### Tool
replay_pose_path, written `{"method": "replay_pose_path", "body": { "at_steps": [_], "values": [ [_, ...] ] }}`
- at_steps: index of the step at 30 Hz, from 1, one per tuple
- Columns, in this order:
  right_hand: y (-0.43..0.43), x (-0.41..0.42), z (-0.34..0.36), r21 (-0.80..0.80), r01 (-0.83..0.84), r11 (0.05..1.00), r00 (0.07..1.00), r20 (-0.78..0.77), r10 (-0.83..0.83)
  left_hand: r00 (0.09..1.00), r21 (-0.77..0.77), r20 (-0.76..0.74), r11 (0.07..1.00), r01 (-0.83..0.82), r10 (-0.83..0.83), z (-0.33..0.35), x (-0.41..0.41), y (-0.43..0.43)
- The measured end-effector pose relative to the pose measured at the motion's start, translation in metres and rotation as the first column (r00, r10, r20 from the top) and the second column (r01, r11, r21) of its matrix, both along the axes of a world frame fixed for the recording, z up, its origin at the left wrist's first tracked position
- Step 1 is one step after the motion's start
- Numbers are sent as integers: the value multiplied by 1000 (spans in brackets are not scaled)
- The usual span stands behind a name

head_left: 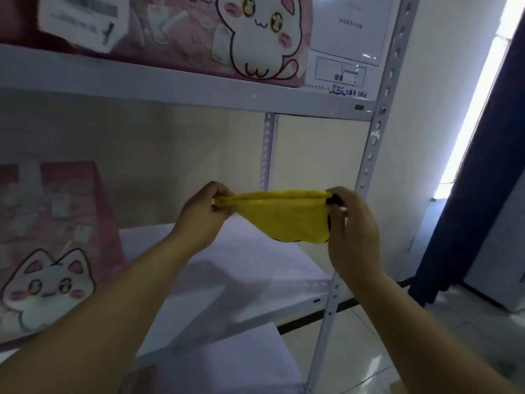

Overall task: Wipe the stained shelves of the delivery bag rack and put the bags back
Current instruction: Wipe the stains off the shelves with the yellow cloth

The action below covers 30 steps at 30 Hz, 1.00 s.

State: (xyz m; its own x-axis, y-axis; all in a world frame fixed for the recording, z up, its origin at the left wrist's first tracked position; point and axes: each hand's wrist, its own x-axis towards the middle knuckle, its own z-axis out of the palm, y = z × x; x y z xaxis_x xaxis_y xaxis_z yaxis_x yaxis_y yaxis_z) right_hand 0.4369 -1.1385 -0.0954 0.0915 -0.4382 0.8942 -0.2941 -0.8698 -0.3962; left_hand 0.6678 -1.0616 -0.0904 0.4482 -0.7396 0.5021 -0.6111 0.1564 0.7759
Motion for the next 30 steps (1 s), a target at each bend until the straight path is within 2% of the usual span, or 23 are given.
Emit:
{"method": "replay_pose_path", "body": {
  "at_steps": [2,3,4,5,6,7,10,11,13,15,17,19,20,23,25,30],
  "values": [
    [-4,5,-14,-196,11,981,970,-236,-58,988,176,150,982,-60,34,-24,10,-14],
    [-6,8,-25,-210,-29,977,909,-413,-62,976,294,219,953,-79,13,-38,15,-17],
    [-7,11,-38,-165,-64,984,788,-614,-51,970,389,242,918,-76,-23,-51,17,-17],
    [-6,14,-53,-81,-75,994,626,-780,-16,972,447,227,893,-50,-59,-62,18,-15],
    [-6,16,-68,15,-77,997,502,-864,52,974,467,208,884,-18,-90,-70,17,-13],
    [-5,17,-81,122,-79,989,460,-876,145,971,461,204,887,13,-120,-75,13,-10],
    [-5,12,-93,371,-119,921,592,-718,366,940,433,258,896,95,-224,-84,-4,-5],
    [-8,8,-94,412,-122,903,613,-684,395,925,444,275,888,119,-261,-87,-11,-4],
    [-16,-1,-94,418,-81,905,594,-709,381,901,468,285,868,166,-326,-91,-25,-3],
    [-24,-10,-94,386,6,923,522,-788,326,876,485,283,846,220,-390,-97,-40,-2],
    [-29,-16,-96,318,98,943,410,-876,253,847,511,293,822,253,-443,-103,-53,-2],
    [-32,-18,-101,233,145,962,318,-931,178,832,535,315,810,242,-456,-108,-63,-1],
    [-32,-18,-104,201,150,968,304,-941,149,829,543,337,811,215,-446,-110,-67,0],
    [-32,-16,-113,116,130,985,344,-937,65,785,553,475,829,85,-397,-116,-75,2],
    [-33,-15,-117,53,95,994,385,-923,12,759,499,549,866,38,-350,-119,-80,3],
    [-33,-24,-113,-95,-101,990,520,-853,-29,837,318,510,948,29,-197,-114,-82,12]
  ]
}}
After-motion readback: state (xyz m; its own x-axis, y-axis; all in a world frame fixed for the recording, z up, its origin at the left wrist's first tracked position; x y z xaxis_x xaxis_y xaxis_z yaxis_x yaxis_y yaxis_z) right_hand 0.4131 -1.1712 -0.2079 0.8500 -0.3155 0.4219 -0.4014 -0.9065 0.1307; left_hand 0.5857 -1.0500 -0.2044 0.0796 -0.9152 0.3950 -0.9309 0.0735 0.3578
